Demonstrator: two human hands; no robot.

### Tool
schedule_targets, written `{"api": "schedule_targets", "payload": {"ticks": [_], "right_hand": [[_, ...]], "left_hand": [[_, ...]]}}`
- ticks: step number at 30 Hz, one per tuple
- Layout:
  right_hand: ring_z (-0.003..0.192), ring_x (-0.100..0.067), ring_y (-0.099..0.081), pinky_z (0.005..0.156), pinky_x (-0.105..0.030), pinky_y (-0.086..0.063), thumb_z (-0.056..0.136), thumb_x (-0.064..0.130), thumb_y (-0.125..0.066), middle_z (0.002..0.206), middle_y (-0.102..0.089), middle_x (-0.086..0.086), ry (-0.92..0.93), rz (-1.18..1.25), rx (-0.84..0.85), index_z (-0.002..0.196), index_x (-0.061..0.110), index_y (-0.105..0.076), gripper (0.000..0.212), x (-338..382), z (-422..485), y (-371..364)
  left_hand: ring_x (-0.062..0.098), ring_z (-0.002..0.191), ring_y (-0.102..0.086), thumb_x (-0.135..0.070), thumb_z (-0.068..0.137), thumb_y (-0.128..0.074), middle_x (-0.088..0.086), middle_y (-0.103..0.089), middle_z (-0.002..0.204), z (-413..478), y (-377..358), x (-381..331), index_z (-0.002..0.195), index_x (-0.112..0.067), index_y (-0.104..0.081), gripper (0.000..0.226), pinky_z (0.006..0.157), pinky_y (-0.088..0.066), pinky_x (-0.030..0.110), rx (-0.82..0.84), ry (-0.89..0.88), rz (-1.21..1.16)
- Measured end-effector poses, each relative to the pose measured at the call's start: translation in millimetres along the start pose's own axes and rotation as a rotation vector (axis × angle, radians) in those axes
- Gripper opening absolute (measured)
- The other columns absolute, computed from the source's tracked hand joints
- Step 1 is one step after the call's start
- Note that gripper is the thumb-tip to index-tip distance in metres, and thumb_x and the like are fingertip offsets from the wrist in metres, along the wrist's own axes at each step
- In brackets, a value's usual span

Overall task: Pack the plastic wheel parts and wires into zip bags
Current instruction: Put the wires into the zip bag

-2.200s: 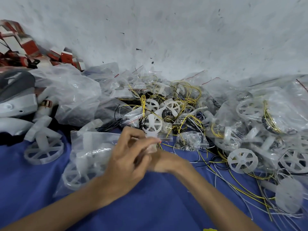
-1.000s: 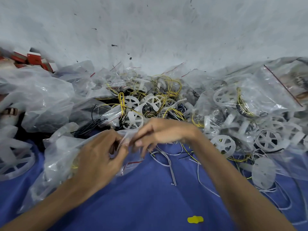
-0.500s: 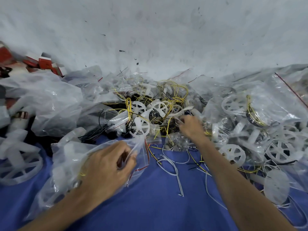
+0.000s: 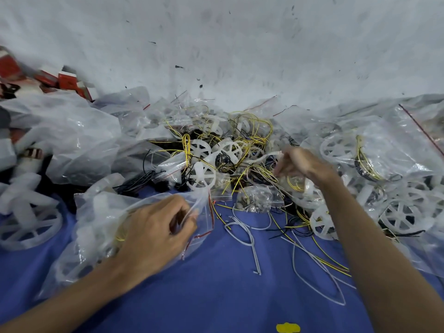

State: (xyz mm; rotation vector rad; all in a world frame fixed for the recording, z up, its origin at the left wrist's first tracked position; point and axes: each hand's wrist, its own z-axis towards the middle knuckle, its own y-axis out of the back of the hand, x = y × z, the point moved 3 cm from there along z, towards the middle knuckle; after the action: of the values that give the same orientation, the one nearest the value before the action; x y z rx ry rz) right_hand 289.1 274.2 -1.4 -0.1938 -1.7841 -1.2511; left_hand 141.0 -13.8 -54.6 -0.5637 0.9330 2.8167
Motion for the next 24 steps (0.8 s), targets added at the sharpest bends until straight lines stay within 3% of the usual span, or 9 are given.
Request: {"api": "schedule_targets", "payload": {"ticks": [2,6,11,15,18,22,24], "right_hand": [[0.089,-0.030,-0.065,0.075,-0.037,-0.053,0.095,0.015,-0.041,0.097,-0.066,-0.019,0.054,-0.258,-0.221,0.099,-0.003,-0.062,0.029,-2.9,13.3,-3.6],[0.122,-0.030,-0.048,0.102,-0.039,-0.040,0.092,0.023,-0.053,0.135,-0.050,-0.017,0.027,-0.617,0.017,0.133,0.007,-0.048,0.044,-15.9,24.9,-46.0],[0.103,-0.030,-0.058,0.089,-0.041,-0.050,0.082,0.004,-0.054,0.124,-0.057,-0.013,0.096,-0.641,-0.166,0.129,0.018,-0.055,0.049,-14.8,25.7,-57.0],[0.123,-0.033,-0.039,0.105,-0.045,-0.037,0.079,-0.001,-0.057,0.134,-0.036,-0.017,0.052,-0.646,-0.258,0.125,0.008,-0.055,0.047,-19.7,21.4,-50.5],[0.120,-0.032,-0.042,0.106,-0.044,-0.037,0.081,-0.002,-0.056,0.132,-0.041,-0.016,0.057,-0.667,-0.272,0.116,0.006,-0.062,0.037,-24.3,19.3,-44.2],[0.107,-0.033,-0.052,0.093,-0.046,-0.046,0.088,0.012,-0.057,0.119,-0.052,-0.017,0.040,-0.782,-0.256,0.106,0.008,-0.062,0.019,-24.9,15.3,-43.2],[0.106,-0.034,-0.051,0.092,-0.047,-0.045,0.091,0.022,-0.055,0.119,-0.050,-0.015,0.029,-0.867,-0.266,0.108,0.008,-0.058,0.022,-25.3,12.9,-45.4]], "left_hand": [[0.009,0.047,-0.036,-0.035,0.080,-0.049,-0.013,-0.039,0.054,0.0,-0.6,0.3,0.060,-0.013,-0.052,0.030,0.053,-0.031,0.021,-0.002,-0.004,-0.004],[0.014,0.058,-0.040,-0.031,0.079,-0.050,-0.016,-0.036,0.056,0.2,-1.0,0.5,0.060,-0.013,-0.051,0.027,0.054,-0.028,0.016,-0.013,-0.021,-0.028],[0.015,0.058,-0.041,-0.031,0.079,-0.051,-0.016,-0.037,0.056,-0.3,-1.2,2.8,0.060,-0.012,-0.051,0.027,0.054,-0.029,0.017,-0.004,-0.003,-0.045],[0.014,0.053,-0.040,-0.030,0.079,-0.051,-0.013,-0.041,0.055,-0.4,0.4,1.6,0.060,-0.011,-0.052,0.027,0.051,-0.031,0.020,0.002,-0.006,-0.060],[0.010,0.050,-0.037,-0.031,0.081,-0.051,-0.013,-0.042,0.055,-0.3,1.6,0.9,0.061,-0.011,-0.054,0.028,0.051,-0.033,0.023,0.007,-0.009,-0.070],[0.011,0.049,-0.037,-0.031,0.081,-0.050,-0.014,-0.039,0.057,-0.1,1.6,0.3,0.063,-0.011,-0.057,0.028,0.050,-0.035,0.025,0.023,-0.007,-0.076],[0.011,0.049,-0.037,-0.031,0.080,-0.049,-0.014,-0.040,0.056,-0.3,2.2,0.4,0.063,-0.010,-0.057,0.027,0.050,-0.035,0.026,0.028,0.002,-0.074]]}}
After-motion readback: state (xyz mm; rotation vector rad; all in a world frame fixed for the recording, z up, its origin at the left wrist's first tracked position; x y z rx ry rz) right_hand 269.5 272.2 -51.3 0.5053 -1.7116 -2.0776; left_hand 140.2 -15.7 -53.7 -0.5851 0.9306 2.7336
